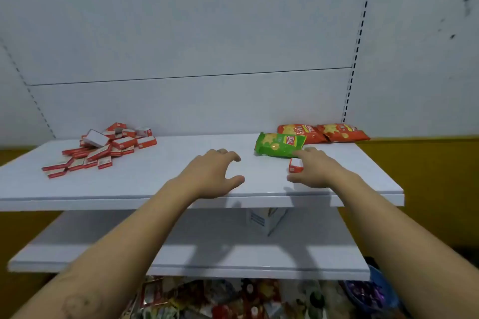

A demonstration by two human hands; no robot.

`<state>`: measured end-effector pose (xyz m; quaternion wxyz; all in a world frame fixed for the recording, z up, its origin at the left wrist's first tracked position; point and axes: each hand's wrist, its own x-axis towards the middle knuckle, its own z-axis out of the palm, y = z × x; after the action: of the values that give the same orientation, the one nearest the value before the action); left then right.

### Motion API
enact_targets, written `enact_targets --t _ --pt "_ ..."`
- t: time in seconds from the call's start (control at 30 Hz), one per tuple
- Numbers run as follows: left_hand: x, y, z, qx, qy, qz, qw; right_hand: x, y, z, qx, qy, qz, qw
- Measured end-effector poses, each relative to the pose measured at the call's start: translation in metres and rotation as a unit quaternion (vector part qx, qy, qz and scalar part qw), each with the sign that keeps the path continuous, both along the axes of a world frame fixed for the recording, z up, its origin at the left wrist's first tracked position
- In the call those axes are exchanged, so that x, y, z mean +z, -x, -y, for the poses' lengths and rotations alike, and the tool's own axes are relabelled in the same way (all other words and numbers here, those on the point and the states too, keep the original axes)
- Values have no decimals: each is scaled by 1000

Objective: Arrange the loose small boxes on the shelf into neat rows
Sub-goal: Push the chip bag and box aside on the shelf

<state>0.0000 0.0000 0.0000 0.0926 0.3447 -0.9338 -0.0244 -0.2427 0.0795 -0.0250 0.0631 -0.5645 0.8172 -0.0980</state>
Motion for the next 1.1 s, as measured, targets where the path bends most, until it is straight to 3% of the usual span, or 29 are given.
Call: enact_targets --t 0.2,0.6,1.1 --pt "-22 24 50 -39 -19 -1 999 -21 13 21 -60 -54 -13 997" --pt "-38 73 145 -182 -28 -28 982 -32 22 57 -161 -39 -51 985" --pt "-53 103 167 -214 -35 -7 976 -14 40 71 -134 -78 -53 986"
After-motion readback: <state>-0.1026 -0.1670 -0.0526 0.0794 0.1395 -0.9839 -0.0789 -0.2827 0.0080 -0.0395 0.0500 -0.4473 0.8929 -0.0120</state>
